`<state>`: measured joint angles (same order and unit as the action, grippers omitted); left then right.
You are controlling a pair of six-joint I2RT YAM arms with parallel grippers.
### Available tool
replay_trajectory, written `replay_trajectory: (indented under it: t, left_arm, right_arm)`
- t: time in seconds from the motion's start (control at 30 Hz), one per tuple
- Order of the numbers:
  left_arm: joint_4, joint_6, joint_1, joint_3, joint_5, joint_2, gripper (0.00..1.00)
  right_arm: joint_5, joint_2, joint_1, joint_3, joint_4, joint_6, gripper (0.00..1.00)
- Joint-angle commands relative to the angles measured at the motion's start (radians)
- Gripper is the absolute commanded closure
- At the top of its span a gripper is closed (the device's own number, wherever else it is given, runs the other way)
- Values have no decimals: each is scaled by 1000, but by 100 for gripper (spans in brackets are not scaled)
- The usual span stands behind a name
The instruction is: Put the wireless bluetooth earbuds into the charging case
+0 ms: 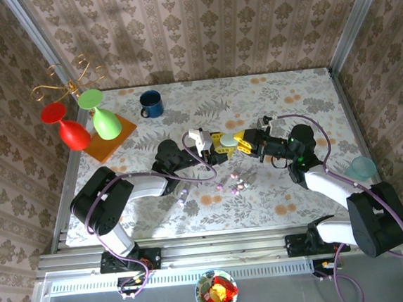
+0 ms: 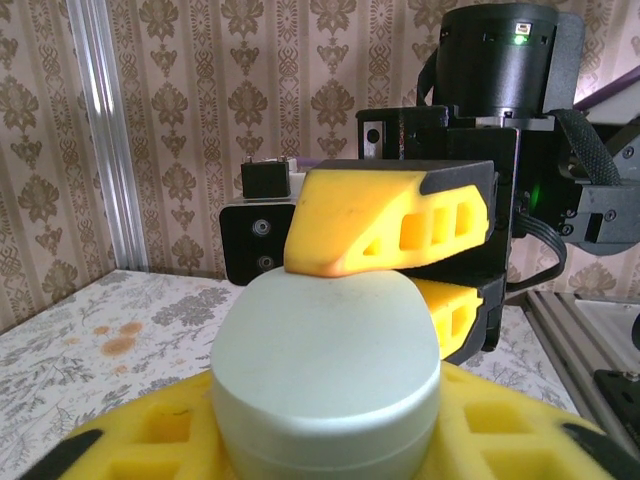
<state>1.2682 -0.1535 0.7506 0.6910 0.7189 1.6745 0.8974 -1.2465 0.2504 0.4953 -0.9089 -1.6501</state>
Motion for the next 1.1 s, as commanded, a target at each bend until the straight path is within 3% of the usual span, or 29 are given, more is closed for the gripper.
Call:
replay_trajectory:
  t: [0.0, 0.03, 0.17, 0.3, 0.43, 0.57, 0.7, 0.9, 1.07]
  left_arm:
    - [33, 14, 10, 16, 24, -2, 78]
    - [33, 14, 10, 15, 23, -2, 79]
    - [31, 23, 10, 3, 10, -11, 79]
    - [29, 9, -6, -18, 1, -24, 79]
    - [28, 7, -21, -53, 7, -49, 76]
    - [28, 25, -18, -90, 7, -75, 76]
    - [27, 26, -21, -116, -15, -84, 75]
    - [28, 104, -32, -143, 28, -99, 75]
    - [28, 147, -41, -158, 38, -117, 76]
  right_arm:
    - [0, 17, -4, 15, -21, -1, 92]
    - [-2, 19, -4, 14, -20, 0, 88]
    - [-17, 48, -8, 20, 36, 43, 56]
    - [-57, 142, -21, 80, 361, 282, 32]
    - [-179, 226, -24, 219, 888, 744, 26]
    - [-265, 238, -22, 315, 1117, 1025, 15]
    - [-277, 246, -9, 350, 1135, 1203, 5]
    - [-361, 263, 98, 376, 1178, 1499, 1]
    - [-451, 270, 210, 344, 1119, 1652, 0]
